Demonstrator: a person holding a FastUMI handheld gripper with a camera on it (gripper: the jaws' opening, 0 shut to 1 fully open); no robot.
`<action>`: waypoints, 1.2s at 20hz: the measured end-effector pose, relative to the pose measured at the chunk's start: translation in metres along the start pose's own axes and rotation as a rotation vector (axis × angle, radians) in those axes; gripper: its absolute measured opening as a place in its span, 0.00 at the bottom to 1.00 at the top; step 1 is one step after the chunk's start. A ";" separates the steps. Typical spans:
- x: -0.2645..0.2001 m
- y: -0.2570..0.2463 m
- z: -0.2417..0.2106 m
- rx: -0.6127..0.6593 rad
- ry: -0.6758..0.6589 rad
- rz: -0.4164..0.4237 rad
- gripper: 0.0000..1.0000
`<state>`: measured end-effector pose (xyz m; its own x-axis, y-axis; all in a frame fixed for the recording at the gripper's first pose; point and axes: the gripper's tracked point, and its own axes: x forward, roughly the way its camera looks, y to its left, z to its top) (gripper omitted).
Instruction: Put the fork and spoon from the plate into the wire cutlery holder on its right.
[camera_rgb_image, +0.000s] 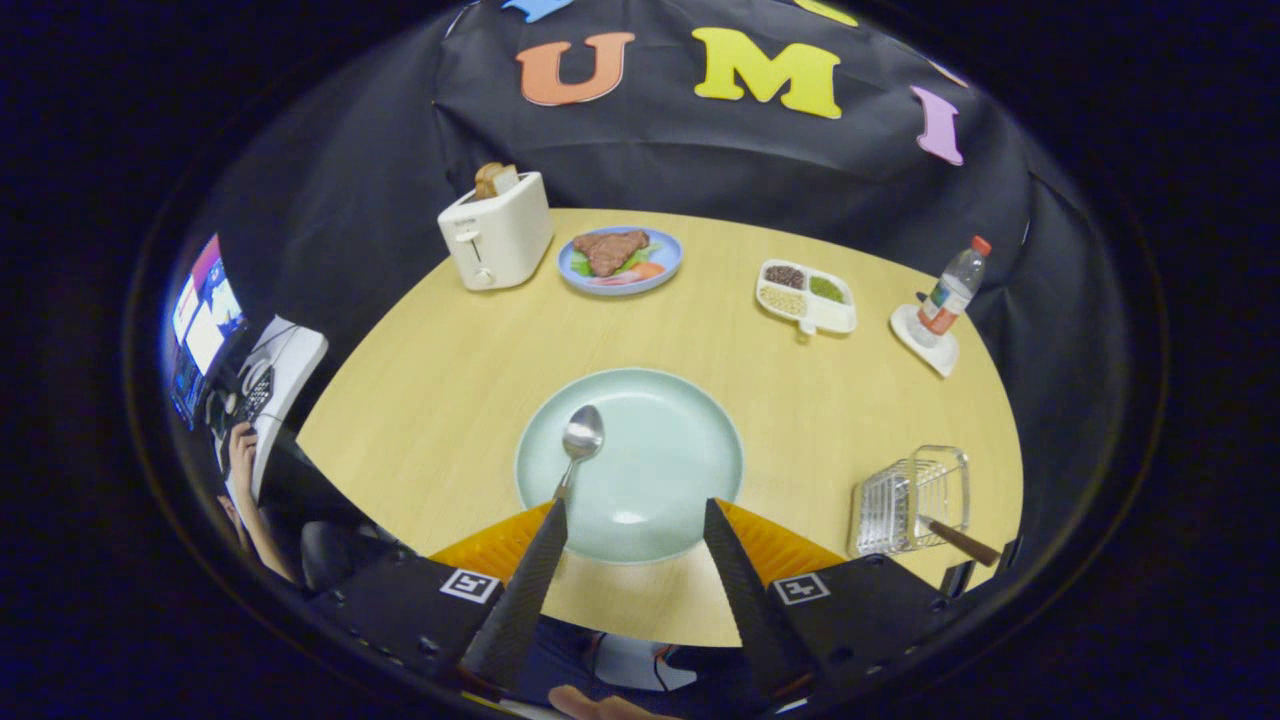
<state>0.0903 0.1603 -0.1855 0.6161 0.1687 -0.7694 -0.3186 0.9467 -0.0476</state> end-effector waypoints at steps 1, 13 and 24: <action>0.010 0.008 -0.003 0.009 0.020 0.012 0.84; 0.090 0.042 -0.026 0.130 0.196 0.010 0.54; 0.098 0.049 -0.033 0.119 0.253 0.039 0.04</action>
<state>0.1116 0.2139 -0.2845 0.4008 0.1460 -0.9045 -0.2426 0.9689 0.0488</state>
